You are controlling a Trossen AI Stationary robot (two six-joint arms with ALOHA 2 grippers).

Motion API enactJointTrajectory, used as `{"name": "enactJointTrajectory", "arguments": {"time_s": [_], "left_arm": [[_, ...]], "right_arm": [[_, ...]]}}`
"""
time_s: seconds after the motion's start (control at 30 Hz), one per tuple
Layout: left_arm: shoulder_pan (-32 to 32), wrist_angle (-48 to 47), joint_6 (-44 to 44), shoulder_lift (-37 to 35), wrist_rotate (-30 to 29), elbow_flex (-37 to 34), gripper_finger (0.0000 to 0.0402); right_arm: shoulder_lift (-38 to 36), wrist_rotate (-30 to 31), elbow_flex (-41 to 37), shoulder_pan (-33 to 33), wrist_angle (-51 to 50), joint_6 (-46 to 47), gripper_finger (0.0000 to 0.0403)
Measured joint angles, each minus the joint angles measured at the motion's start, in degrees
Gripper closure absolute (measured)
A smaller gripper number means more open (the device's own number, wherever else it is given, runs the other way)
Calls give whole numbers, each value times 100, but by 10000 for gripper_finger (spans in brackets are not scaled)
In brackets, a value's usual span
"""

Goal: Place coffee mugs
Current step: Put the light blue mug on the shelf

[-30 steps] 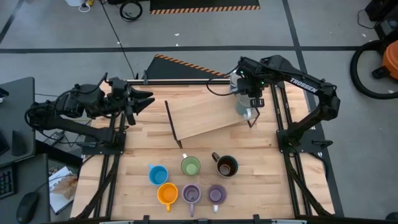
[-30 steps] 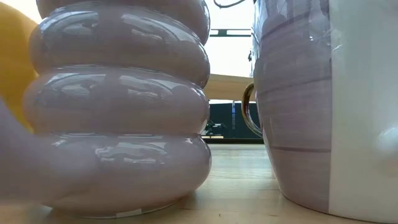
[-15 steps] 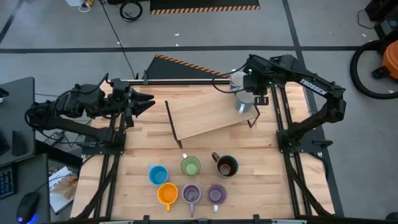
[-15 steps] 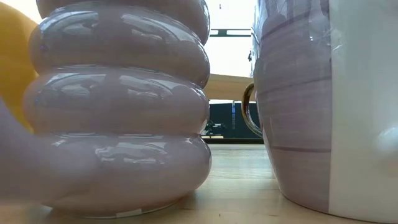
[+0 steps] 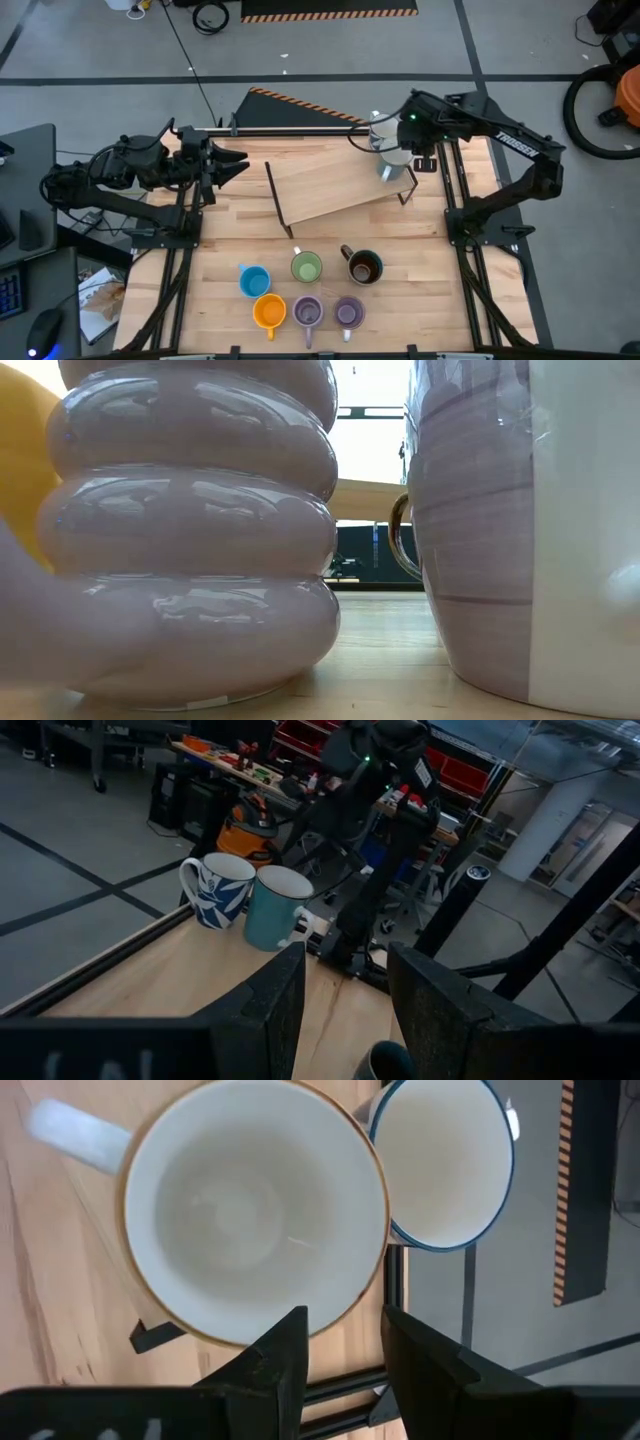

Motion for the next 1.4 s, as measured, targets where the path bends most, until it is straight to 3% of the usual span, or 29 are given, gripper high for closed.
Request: {"name": "enactJointTrajectory", "arguments": {"time_s": [0.2,0.5,0.87,1.0,1.4], "left_arm": [[0,9,0,0,-4,0,251],[0,201,10,2,-22,0,251],[0,205,18,2,-22,0,251],[0,205,22,2,-22,0,250],[0,207,22,2,-22,0,250]], "right_arm": [[-85,28,0,137,261,490,268],[118,-550,39,105,998,493,262],[975,-694,1447,-190,675,188,191],[1161,-664,1799,176,660,161,184],[1918,-118,1810,1478,-21,162,203]]}}
